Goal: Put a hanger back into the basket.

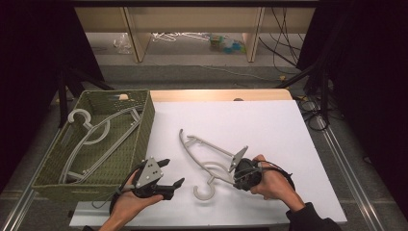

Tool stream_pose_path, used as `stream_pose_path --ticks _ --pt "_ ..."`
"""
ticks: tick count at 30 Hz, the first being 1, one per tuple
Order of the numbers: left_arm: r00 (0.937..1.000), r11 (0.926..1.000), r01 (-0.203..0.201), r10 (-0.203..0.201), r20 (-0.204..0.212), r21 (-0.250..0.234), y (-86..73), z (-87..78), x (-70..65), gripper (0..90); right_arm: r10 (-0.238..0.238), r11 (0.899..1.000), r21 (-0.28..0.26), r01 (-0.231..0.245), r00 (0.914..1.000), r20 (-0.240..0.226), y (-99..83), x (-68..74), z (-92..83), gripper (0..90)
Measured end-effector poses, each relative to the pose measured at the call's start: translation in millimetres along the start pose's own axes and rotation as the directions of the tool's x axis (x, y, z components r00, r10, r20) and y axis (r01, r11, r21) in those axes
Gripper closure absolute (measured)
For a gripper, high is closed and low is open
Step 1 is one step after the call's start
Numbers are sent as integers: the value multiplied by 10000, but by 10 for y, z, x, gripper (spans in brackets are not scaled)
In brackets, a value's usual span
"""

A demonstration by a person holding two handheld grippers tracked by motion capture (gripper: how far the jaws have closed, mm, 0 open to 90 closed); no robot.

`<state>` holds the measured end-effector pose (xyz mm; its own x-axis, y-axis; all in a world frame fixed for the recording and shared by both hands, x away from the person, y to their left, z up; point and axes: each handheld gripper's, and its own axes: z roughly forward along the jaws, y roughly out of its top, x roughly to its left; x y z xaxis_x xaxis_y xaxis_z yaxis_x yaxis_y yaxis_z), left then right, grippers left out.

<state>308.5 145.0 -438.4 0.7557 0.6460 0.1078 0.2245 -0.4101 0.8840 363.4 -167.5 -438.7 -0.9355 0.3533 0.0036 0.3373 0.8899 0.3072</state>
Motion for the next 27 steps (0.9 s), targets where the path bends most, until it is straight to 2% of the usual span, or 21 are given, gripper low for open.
stream_pose_path --ticks 1,2,3,4,5,6,9,10,14,15,16,17,18,19,20,22,23,25,26,27 --pt "9999 9998 -150 149 24 100 9 28 -12 240 0 10000 0 0 10000 0 0 0 0 822" --pt "9996 9994 -272 270 129 193 15 75 -33 251 -86 9999 -54 85 9998 -192 -14 25 -26 822" --pt "9974 9965 -714 710 108 437 27 140 -57 257 -263 9994 -256 253 9988 -402 -50 85 -63 822" --pt "9974 9965 -714 710 108 437 27 140 -57 260 -263 9994 -256 253 9988 -402 -50 85 -63 822" --pt "9939 9932 -983 948 565 627 33 201 -85 264 -412 9982 -469 382 9970 -656 -76 129 -93 822" --pt "9939 9932 -983 948 565 627 33 201 -85 264 -412 9982 -469 382 9970 -656 -76 129 -93 822" --pt "9799 9774 -1790 1669 1093 1124 37 287 -139 264 -574 9966 -633 533 9962 -660 -76 181 -133 821" --pt "9770 9745 -1928 1798 1150 1150 32 312 -160 273 -853 9952 -542 811 9931 -801 -57 218 -150 821" --pt "9609 9581 -2539 2342 1474 1326 28 383 -192 282 -1105 9924 -644 1045 9890 -986 -34 272 -185 821" --pt "9491 9445 -2936 2698 1623 1473 25 397 -198 299 -1221 9918 -520 1168 9861 -1124 -24 293 -215 821" --pt "9458 9436 -2994 2741 1742 1410 14 406 -208 312 -1292 9906 -603 1229 9849 -1151 -25 300 -220 820" --pt "9423 9385 -3095 2811 1815 1533 12 408 -212 323 -1293 9904 -640 1229 9858 -1075 -27 309 -227 821" --pt "9423 9385 -3095 2811 1815 1533 12 408 -212 324 -1293 9904 -640 1229 9858 -1075 -27 309 -227 821" --pt "9385 9336 -3239 2964 1773 1534 0 422 -219 324 -1300 9901 -674 1230 9852 -1117 -29 316 -232 820" --pt "9268 9222 -3527 3208 1953 1586 -6 441 -221 343 -1373 9893 -661 1301 9831 -1207 -28 329 -240 821" --pt "9246 9201 -3578 3252 1983 1594 -10 455 -229 354 -1420 9885 -705 1339 9819 -1252 -27 334 -240 821" --pt "9198 9125 -3717 3369 2013 1708 -8 465 -235 364 -1403 9886 -716 1321 9820 -1263 -24 342 -247 820" --pt "9099 9057 -3915 3546 2154 1625 -15 494 -253 383 -1468 9877 -731 1382 9806 -1302 -23 341 -247 820" --pt "9069 9042 -3975 3611 2170 1563 -18 510 -266 404 -1503 9871 -759 1412 9797 -1330 -24 344 -248 820" --pt "9000 8971 -4128 3750 2223 1577 -14 523 -271 410 -1508 9872 -735 1417 9791 -1368 -24 348 -250 820"
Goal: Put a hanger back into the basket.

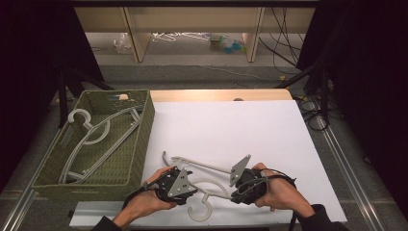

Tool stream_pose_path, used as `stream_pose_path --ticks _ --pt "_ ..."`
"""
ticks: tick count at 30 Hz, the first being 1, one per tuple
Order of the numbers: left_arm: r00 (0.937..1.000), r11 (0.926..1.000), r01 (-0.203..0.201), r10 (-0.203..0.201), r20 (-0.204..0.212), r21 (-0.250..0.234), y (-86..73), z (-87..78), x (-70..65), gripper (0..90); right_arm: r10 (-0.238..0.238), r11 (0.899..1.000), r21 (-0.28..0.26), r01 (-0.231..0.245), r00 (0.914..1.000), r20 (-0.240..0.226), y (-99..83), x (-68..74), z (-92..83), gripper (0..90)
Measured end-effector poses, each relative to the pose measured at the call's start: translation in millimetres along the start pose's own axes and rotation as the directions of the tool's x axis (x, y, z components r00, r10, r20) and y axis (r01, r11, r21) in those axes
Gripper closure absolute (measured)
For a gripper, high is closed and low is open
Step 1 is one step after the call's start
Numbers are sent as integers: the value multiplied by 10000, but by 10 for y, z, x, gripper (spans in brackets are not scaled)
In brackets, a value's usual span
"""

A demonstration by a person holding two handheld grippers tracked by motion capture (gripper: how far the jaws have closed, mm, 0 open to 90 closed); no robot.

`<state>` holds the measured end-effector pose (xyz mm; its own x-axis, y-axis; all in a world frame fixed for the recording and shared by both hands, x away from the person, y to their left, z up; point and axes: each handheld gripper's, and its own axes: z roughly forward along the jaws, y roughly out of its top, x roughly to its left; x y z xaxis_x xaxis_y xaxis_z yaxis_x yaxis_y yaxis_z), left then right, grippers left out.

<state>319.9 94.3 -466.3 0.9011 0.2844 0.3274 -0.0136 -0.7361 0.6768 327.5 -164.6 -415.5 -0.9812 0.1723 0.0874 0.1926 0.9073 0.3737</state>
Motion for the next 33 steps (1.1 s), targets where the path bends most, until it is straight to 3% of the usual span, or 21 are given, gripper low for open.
stream_pose_path --ticks 2,5,6,9,10,12,14,16,20,26,27,30,31,33 --pt "9995 9995 -318 318 46 27 22 32 -17 457 -54 10000 -19 54 10000 -22 1 -1 2 820" --pt "9987 9989 -468 468 198 6 40 48 -30 499 -92 10000 -22 91 10000 -21 -1 2 1 820" --pt "9953 9960 -894 893 375 4 67 53 -38 577 -62 10000 -66 62 10000 -2 -6 1 -7 820" --pt "9919 9928 -1199 1198 430 -1 91 44 -46 627 -115 9999 -96 115 9999 1 -14 -9 -10 820" --pt "9866 9877 -1565 1562 467 18 119 22 -44 643 -185 9998 -85 185 9998 -31 -23 -8 -22 820" --pt "9843 9853 -1708 1707 441 -8 131 5 -48 657 -208 9997 -135 207 9998 -30 -27 -9 -30 820" --pt "9764 9772 -2118 2110 467 125 173 -60 -63 676 -266 9990 -371 262 9996 -107 -43 -27 -55 819" --pt "9691 9702 -2424 2424 458 -63 187 -79 -71 698 -343 9983 -484 339 9994 -87 -59 -39 -83 817" --pt "9677 9692 -2455 2461 545 -172 225 -126 -48 719 -195 9964 -817 210 9996 194 -83 -54 -128 803" --pt "9701 9713 -2366 2376 495 -261 300 -202 -29 750 -157 9966 -794 222 9965 816 -71 -86 -143 768" --pt "9742 9756 -2172 2187 563 -320 328 -230 -24 762 -13 9956 -934 118 9937 1117 -70 -93 -153 750" --pt "9823 9838 -1761 1778 591 -331 364 -256 -21 776 78 9930 -1179 87 9902 1393 -71 -119 -177 721" --pt "9823 9838 -1761 1778 591 -331 364 -256 -21 778 78 9930 -1179 87 9902 1393 -71 -119 -177 721" --pt "9920 9941 -1043 1061 686 -284 404 -282 5 779 280 9907 -1357 -66 9873 1564 -78 -137 -190 687"
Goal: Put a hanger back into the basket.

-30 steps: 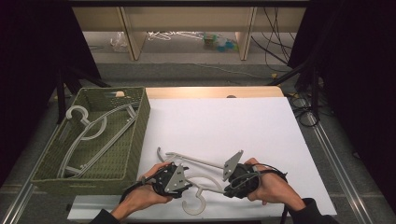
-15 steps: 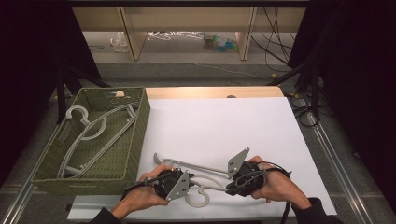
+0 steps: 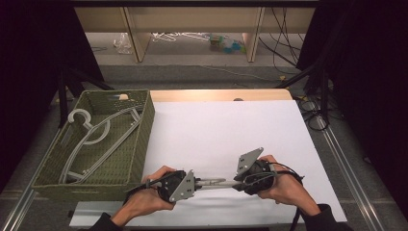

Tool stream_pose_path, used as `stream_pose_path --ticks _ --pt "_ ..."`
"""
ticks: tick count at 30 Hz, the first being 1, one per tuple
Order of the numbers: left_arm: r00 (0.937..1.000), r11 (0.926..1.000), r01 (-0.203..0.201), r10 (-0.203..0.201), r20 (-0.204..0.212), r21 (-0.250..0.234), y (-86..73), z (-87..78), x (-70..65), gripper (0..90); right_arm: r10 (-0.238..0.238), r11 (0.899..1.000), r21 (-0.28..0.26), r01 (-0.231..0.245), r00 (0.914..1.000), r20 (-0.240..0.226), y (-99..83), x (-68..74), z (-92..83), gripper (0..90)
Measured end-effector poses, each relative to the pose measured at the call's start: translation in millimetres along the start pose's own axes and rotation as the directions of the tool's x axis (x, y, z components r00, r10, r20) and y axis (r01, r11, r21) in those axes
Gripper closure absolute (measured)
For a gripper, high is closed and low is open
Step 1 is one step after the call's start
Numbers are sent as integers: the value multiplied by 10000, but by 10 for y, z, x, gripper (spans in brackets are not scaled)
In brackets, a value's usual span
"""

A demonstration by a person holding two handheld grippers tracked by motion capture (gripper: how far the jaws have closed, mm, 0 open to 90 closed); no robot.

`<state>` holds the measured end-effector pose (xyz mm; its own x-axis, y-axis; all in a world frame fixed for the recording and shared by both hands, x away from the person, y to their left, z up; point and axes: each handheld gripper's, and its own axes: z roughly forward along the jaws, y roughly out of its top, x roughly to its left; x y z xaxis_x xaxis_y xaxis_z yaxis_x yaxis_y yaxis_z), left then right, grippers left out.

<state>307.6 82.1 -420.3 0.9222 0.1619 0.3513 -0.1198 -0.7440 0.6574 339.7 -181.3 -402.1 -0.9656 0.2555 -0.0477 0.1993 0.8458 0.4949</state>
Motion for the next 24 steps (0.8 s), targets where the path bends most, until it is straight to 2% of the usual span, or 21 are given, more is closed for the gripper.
stream_pose_path --ticks 1,2,3,4,5,6,7,8,10,12,13,14,15,16,17,18,20,21,22,24 --pt "9962 9963 835 -829 285 -201 27 -27 23 790 353 9989 -322 -341 9987 365 6 -12 -9 601" --pt "9962 9963 835 -829 285 -201 27 -27 23 792 353 9989 -322 -341 9987 365 6 -12 -9 601" --pt "9925 9926 1195 -1189 269 -235 35 -40 25 792 408 9982 -458 -383 9977 544 13 -23 -15 577" --pt "9872 9873 1577 -1572 254 -208 41 -64 49 792 711 9949 -779 -647 9940 831 22 -34 -30 526" --pt "9872 9873 1577 -1572 254 -208 41 -64 49 793 834 9927 -951 -746 9922 925 26 -38 -37 501" --pt "9838 9836 1787 -1783 174 -255 34 -73 56 793 834 9927 -951 -746 9922 925 26 -38 -37 501" --pt "9810 9808 1939 -1936 153 -226 24 -84 70 792 1187 9867 -1250 -1042 9862 1152 35 -47 -58 463" --pt "9744 9742 2248 -2247 72 -193 -9 -99 99 792 1326 9836 -1384 -1153 9835 1227 39 -52 -69 450" --pt "9656 9653 2602 -2601 57 -245 -41 -112 130 793 1603 9780 -1561 -1388 9778 1351 41 -50 -79 425" --pt "9600 9596 2800 -2801 -8 -281 -62 -124 152 793 1647 9752 -1733 -1377 9745 1526 47 -46 -75 417" --pt "9584 9582 2850 -2853 -60 -249 -69 -132 163 793 1565 9756 -1796 -1262 9737 1658 49 -54 -83 409" --pt "9575 9573 2882 -2884 -42 -204 -73 -139 173 792 1703 9717 -1935 -1355 9694 1767 51 -48 -81 402" --pt "9575 9573 2882 -2884 -42 -204 -73 -139 173 793 1754 9701 -1976 -1407 9696 1709 49 -49 -81 402" --pt "9494 9487 3140 -3142 14 -370 -83 -149 181 792 1818 9679 -2054 -1446 9675 1756 45 -50 -86 401" --pt "9491 9485 3150 -3151 5 -336 -86 -160 191 792 1893 9651 -2163 -1476 9640 1865 42 -55 -91 396" --pt "9491 9485 3150 -3151 5 -336 -86 -160 191 793 1893 9651 -2163 -1476 9640 1865 42 -55 -91 396" --pt "9436 9427 3310 -3312 37 -410 -93 -176 204 792 2049 9583 -2379 -1581 9608 1869 34 -76 -108 386" --pt "9349 9332 3545 -3548 58 -587 -97 -179 204 792 2257 9485 -2675 -1698 9546 1943 22 -73 -109 371" --pt "9375 9362 3477 -3478 64 -515 -104 -200 224 792 2257 9485 -2675 -1698 9546 1943 22 -73 -109 371" --pt "9298 9279 3677 -3680 62 -620 -124 -244 255 792 2217 9455 -2833 -1605 9546 1990 15 -59 -137 339"
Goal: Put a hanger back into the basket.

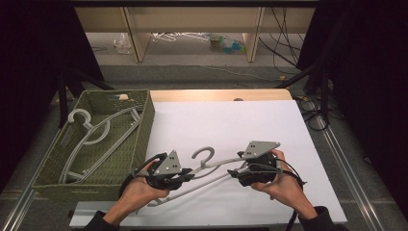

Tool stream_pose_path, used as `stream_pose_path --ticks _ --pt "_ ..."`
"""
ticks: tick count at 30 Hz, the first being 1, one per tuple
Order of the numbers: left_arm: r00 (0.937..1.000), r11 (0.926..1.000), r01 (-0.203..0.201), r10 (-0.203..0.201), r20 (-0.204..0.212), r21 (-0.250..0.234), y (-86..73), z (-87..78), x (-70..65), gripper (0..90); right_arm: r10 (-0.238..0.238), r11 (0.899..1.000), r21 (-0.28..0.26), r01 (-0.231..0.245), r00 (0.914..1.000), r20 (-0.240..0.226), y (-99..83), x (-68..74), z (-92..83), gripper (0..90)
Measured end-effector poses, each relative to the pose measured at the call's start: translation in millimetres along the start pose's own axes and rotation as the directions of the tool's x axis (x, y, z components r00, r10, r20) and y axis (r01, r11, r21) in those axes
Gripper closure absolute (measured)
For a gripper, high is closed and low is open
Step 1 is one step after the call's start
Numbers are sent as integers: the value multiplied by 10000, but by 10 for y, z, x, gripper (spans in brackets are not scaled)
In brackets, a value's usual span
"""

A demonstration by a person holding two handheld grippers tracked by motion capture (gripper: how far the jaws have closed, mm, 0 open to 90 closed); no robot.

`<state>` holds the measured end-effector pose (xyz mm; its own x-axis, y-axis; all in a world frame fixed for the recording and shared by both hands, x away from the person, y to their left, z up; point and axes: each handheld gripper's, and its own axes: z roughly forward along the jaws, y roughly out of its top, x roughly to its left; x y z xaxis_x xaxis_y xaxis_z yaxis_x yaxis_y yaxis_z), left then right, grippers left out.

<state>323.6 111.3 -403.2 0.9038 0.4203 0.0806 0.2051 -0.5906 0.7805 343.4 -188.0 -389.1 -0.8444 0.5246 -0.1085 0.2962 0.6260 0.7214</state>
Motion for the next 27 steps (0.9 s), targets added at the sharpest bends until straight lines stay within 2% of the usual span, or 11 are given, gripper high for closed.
stream_pose_path --ticks 2,5,7,8,12,14,18,19,23,24,27 --pt "9993 9991 362 -362 -13 -217 -4 -18 10 792 -1 10000 -87 1 10000 -41 -4 9 -6 328" --pt "9994 9994 309 -311 -126 -162 -4 -71 51 792 154 9992 -357 -150 9998 95 -20 35 -27 309" --pt "9982 9976 560 -567 -174 -395 -8 -94 70 792 236 9985 -491 -230 9996 122 -40 37 -28 302" --pt "9986 9985 460 -468 -240 -299 -8 -115 95 792 286 9980 -575 -274 9994 190 -56 35 -28 296" --pt "9967 9962 756 -768 -265 -427 -19 -154 140 792 457 9961 -766 -431 9984 331 -112 23 -40 294" --pt "9928 9914 1135 -1157 -310 -647 -15 -186 158 792 646 9942 -885 -611 9972 370 -153 7 -43 291" --pt "9911 9891 1213 -1253 -442 -833 19 -269 175 792 798 9929 -917 -759 9960 401 -223 1 -76 292" --pt "9936 9921 1006 -1041 -448 -749 32 -303 189 792 836 9926 -919 -789 9953 491 -242 7 -79 292" --pt "9906 9870 1190 -1254 -540 -1078 94 -427 178 792 899 9923 -896 -857 9950 441 -300 24 -81 292" --pt "9893 9855 1235 -1315 -636 -1165 125 -515 186 792 929 9912 -990 -880 9946 460 -319 31 -91 292" --pt "9886 9841 1187 -1295 -763 -1324 161 -606 191 792 909 9903 -1097 -850 9946 499 -346 44 -100 294"
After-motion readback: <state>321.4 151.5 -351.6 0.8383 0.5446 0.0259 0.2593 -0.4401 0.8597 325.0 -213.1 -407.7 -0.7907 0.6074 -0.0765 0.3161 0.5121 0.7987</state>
